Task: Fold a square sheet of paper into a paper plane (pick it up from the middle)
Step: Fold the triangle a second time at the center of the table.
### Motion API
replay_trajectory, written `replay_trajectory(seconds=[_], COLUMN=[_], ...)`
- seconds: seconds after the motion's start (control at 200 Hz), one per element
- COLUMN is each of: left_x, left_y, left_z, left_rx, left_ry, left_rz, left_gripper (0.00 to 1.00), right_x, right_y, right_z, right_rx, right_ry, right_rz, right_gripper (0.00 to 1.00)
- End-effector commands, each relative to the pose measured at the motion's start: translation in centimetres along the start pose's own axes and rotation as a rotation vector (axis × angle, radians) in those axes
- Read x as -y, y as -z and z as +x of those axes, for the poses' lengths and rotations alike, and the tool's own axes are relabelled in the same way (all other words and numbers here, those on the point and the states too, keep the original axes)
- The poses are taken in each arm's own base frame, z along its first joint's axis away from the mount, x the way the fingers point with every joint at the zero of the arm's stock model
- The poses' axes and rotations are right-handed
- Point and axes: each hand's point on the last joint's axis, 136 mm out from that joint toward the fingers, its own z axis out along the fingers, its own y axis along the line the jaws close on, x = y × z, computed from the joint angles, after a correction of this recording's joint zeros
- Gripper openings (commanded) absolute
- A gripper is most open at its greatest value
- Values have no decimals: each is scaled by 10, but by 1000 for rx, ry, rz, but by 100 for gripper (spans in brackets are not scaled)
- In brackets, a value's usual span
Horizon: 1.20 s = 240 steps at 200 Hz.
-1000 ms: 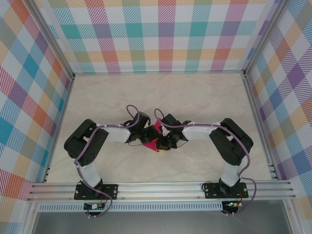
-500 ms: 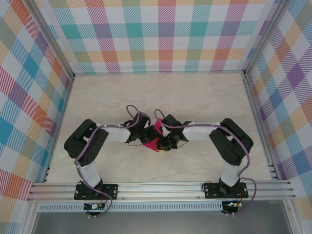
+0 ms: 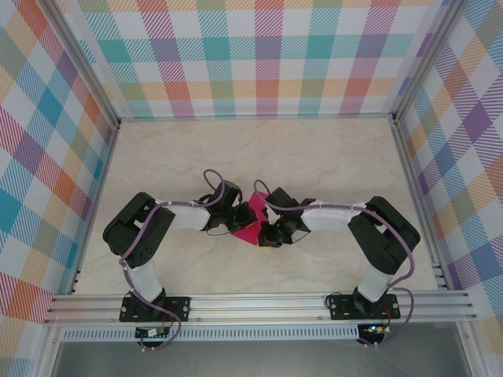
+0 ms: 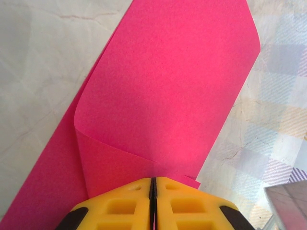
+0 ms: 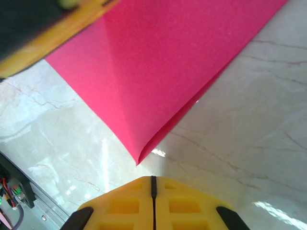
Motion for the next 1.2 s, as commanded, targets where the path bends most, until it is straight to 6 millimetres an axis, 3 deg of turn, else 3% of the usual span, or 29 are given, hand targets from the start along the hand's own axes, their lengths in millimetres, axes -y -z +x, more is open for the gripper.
replay_trajectory(seconds=[0.0,0.22,0.37,0.655,0.94,1.195], left_x=[-64,-61,-58,-40,-9,-7], left_y=[-5,-4,-5,0,12,12], left_z=[23,23,23,17,11,21], left_rx=[-51,-52,-57,-46,-15,-33], left_ry=[74,72,70,40,-9,-34], left_rz=[-204,-196,-186,-138,-18,56], left_gripper=[10,10,10,10,10,11], right_x=[-4,4,-1,17,40,42], right_y=[16,19,23,5,-3,-4], right_z=[-22,-58,-73,-75,-72,-69], right_rx=[80,159,179,133,110,97], right_ry=[1,-71,-60,-103,-159,-169], right_rz=[6,20,8,49,103,103], right_gripper=[7,6,6,6,6,6])
